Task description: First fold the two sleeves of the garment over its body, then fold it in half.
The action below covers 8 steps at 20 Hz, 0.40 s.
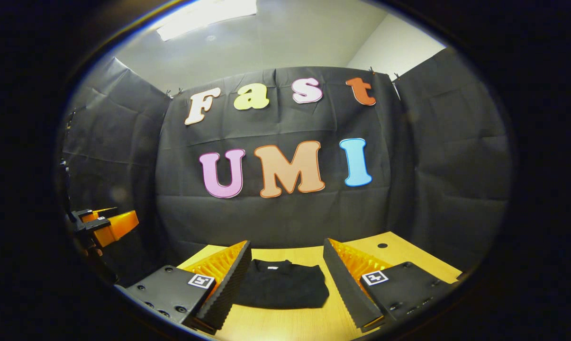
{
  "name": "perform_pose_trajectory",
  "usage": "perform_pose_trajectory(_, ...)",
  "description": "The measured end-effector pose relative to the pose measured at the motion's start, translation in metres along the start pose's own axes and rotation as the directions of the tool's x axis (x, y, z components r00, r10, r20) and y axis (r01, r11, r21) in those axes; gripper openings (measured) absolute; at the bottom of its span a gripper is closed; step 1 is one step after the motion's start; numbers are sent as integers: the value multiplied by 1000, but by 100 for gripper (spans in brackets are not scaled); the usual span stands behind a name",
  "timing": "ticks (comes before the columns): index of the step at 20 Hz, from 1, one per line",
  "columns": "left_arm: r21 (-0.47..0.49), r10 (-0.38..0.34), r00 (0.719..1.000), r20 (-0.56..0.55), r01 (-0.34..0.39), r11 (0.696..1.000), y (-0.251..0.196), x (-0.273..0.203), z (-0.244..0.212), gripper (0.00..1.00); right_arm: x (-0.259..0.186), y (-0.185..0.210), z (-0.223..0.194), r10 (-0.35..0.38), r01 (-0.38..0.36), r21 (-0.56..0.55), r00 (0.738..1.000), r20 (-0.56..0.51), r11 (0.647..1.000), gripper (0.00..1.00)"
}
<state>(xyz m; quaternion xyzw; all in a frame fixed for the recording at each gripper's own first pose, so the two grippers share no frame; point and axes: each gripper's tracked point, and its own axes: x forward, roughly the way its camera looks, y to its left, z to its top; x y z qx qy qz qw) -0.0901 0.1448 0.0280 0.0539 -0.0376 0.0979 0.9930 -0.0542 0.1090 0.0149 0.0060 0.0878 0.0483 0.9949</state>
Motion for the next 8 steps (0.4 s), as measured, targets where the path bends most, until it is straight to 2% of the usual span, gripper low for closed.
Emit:
perform_pose_trajectory(3,-18,6,1000,22,-5,1000,5,-5,9,92,-10,-2,9,-7,6,31,1000,27,1000,96)
perform_pose_trajectory(4,-20,11,1000,20,-10,1000,7,-5,9,94,-12,-4,9,-12,11,29,999,29,1000,96)
perform_pose_trajectory(5,-19,11,1000,16,-11,1000,7,-7,8,94,-14,-6,10,-18,17,23,999,31,1000,92)
perform_pose_trajectory(6,-17,10,1000,13,-10,1000,9,-8,8,89,-16,-8,12,-24,23,18,999,39,1000,92)
perform_pose_trajectory(7,-13,8,1000,12,-8,1000,9,-10,9,92,-18,-7,14,-21,21,16,999,44,1000,96)
perform_pose_trajectory(8,-4,6,1000,17,-6,1000,8,-11,11,94,-19,-5,16,-18,17,15,999,47,1000,92)
